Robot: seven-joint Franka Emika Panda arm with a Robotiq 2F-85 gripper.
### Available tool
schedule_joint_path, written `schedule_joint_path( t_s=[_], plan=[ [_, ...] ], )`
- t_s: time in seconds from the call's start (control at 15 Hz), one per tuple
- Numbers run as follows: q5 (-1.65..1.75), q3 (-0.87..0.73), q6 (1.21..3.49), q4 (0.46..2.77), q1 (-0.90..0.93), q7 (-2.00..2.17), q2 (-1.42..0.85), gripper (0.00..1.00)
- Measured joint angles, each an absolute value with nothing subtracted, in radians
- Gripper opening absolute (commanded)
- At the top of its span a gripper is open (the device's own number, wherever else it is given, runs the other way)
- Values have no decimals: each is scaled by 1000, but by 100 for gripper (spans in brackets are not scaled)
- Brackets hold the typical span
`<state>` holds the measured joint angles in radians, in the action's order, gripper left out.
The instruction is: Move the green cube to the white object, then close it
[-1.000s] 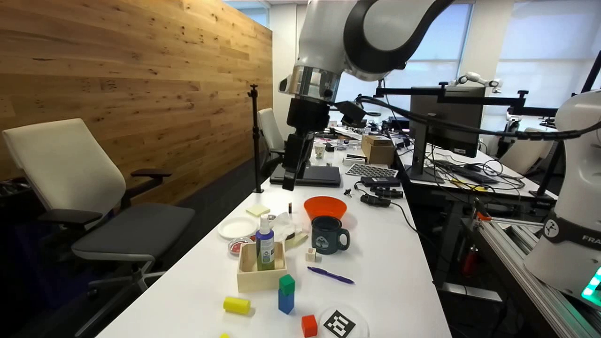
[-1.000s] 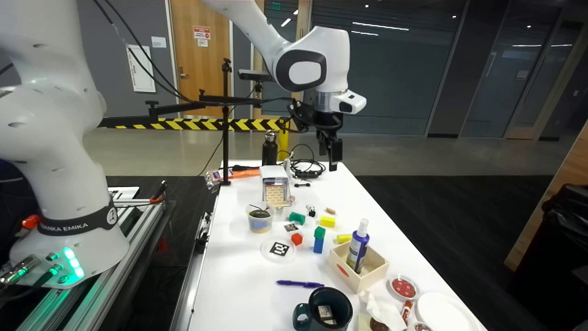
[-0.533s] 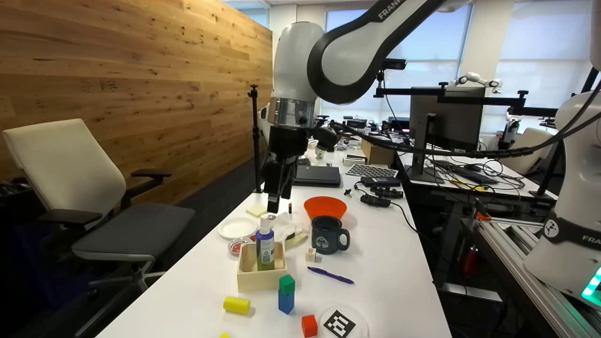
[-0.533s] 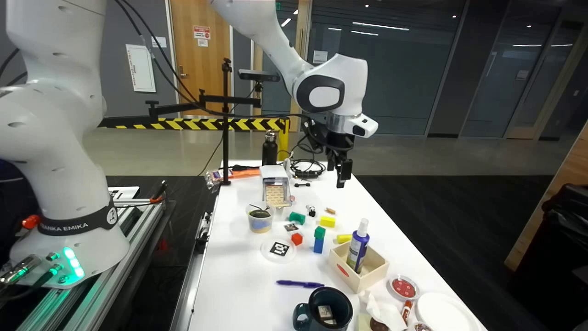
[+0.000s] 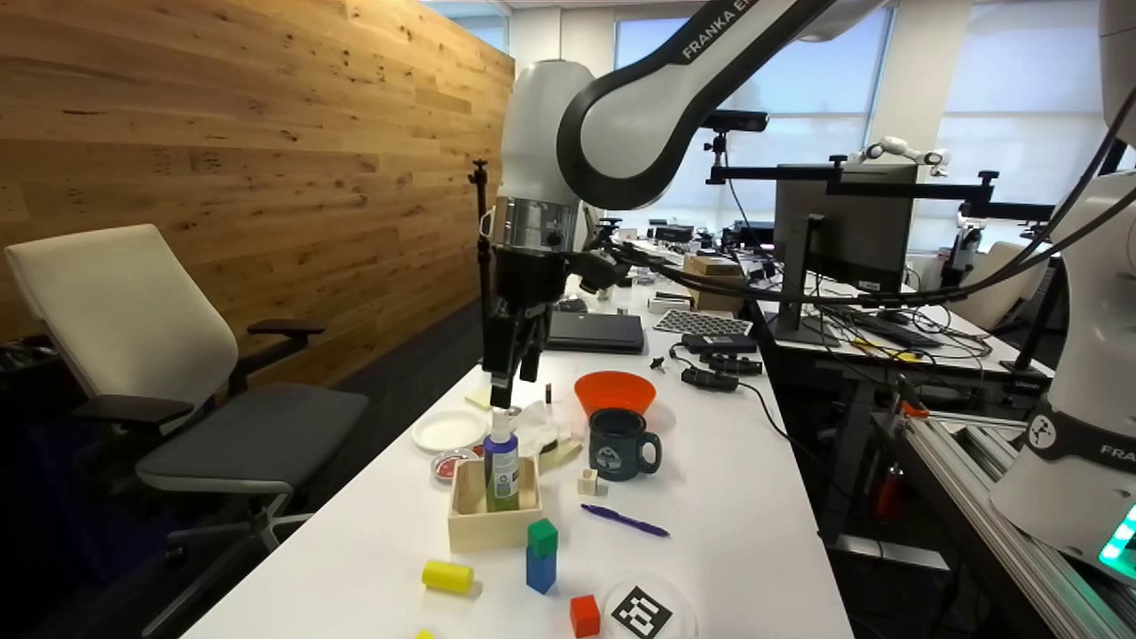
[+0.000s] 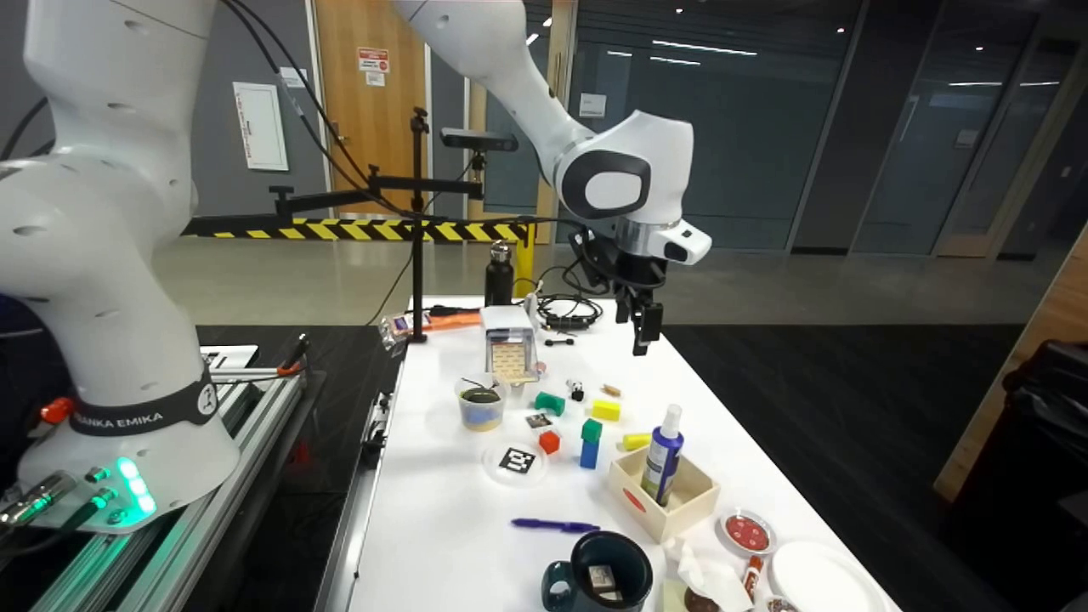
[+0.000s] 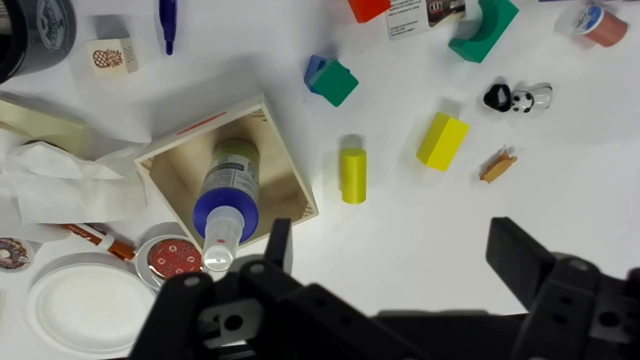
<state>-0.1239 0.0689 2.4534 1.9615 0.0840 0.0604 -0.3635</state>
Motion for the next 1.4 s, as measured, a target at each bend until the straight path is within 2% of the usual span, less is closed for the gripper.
schedule_joint_path(
  t_s=[0.73, 1.4],
  plan=[
    [-124, 60, 2446, 1956, 65, 64, -534, 100],
    [-124, 95, 2445, 1837, 90, 70, -689, 100]
  ],
)
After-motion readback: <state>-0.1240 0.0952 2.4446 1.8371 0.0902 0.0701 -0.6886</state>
